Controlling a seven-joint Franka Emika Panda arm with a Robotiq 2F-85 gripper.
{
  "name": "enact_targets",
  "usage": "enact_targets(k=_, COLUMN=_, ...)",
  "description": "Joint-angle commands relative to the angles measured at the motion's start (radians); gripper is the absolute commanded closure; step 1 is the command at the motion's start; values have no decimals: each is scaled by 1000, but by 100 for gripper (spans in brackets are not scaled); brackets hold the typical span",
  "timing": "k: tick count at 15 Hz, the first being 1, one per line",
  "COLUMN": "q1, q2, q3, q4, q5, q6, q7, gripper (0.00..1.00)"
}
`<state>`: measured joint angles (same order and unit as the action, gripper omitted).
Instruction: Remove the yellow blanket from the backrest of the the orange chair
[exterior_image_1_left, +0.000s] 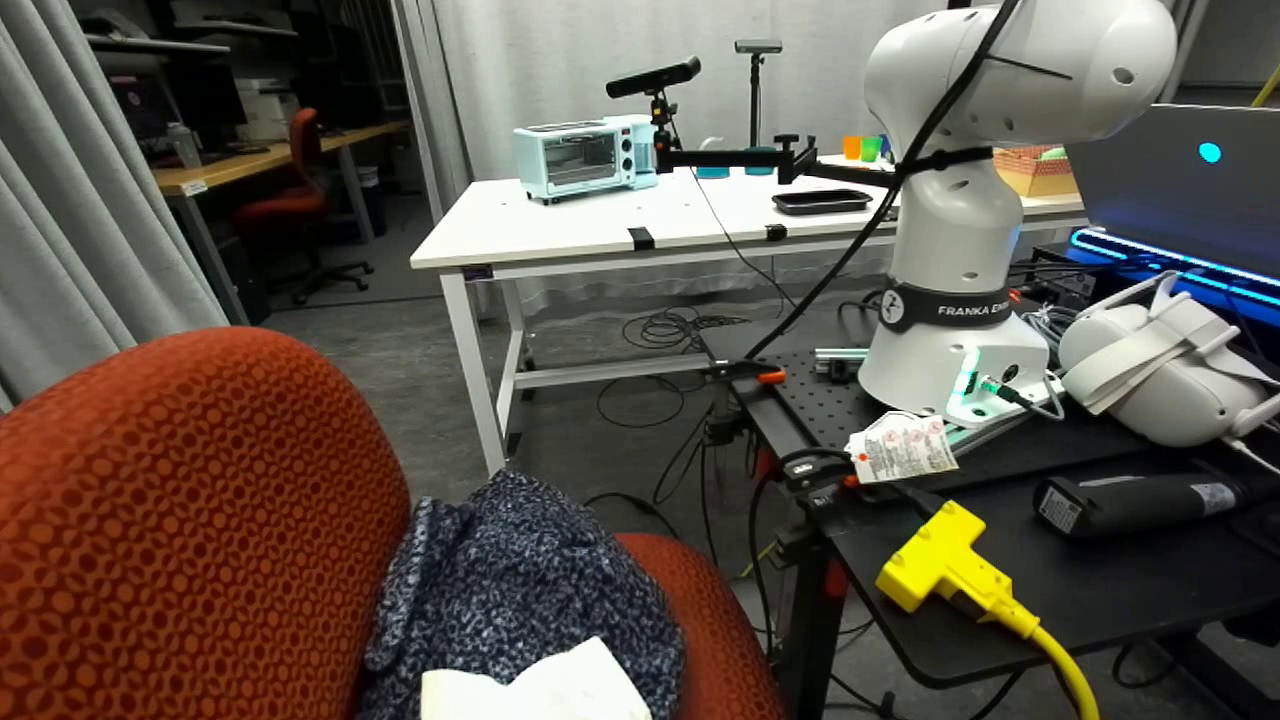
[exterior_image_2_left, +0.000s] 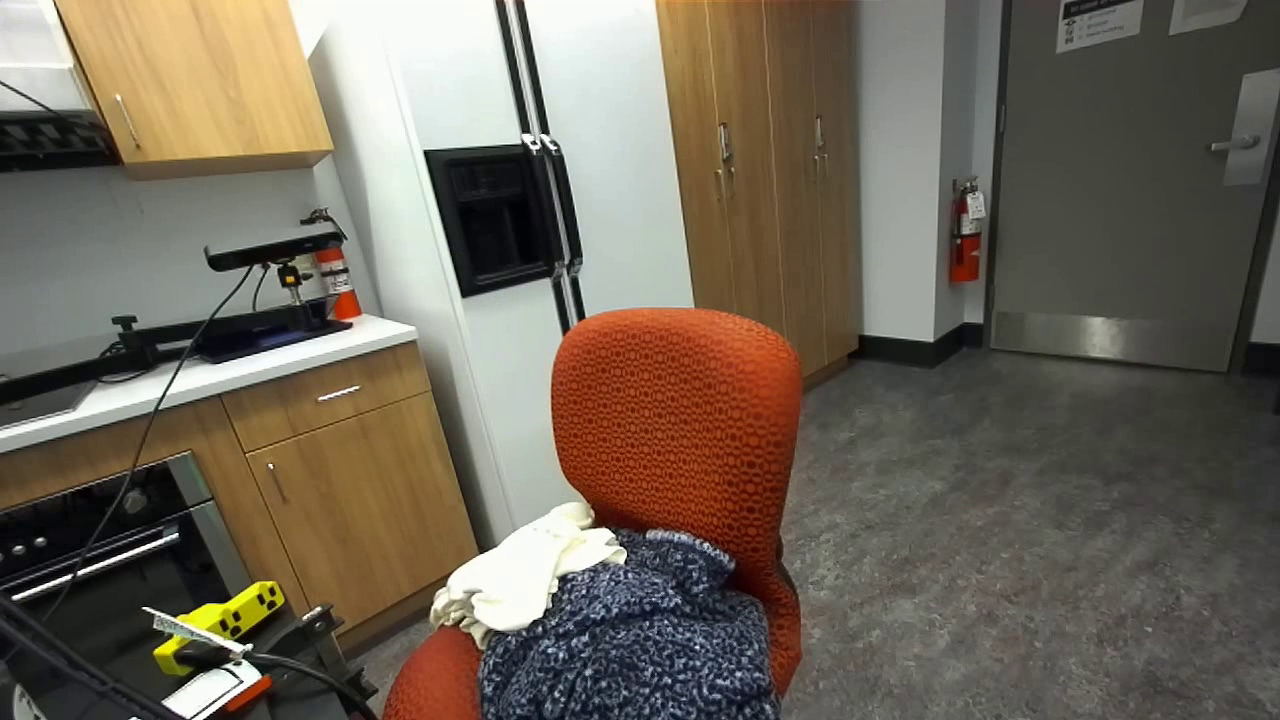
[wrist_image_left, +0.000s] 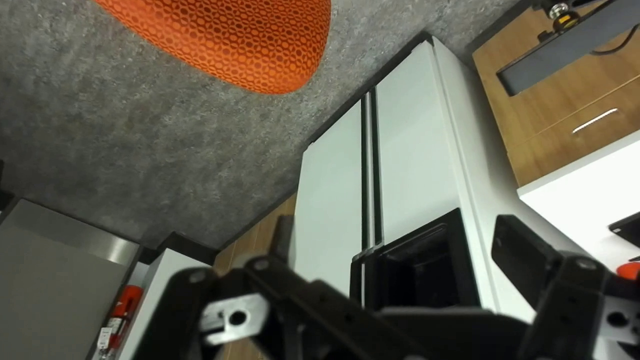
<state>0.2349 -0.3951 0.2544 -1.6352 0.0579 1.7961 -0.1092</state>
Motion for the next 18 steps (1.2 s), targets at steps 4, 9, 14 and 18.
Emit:
enact_targets(k=4, q1=31, q2=16, q3=-40, q4=51, q5=57, q6=-78, q7=-135, gripper=0)
enact_targets(k=9, q1=17, q2=7, q3=-24, q4=22, q5=35, q6=-39, q7=-113, gripper=0)
enact_targets(k=14, q1=17, q2=7, q3=-24, q4=22, q5=36, q6=-39, q7=-114, gripper=0)
enact_targets(k=18, q1=17, q2=7, q3=-24, q4=22, q5=36, q6=-39, q7=-114, gripper=0)
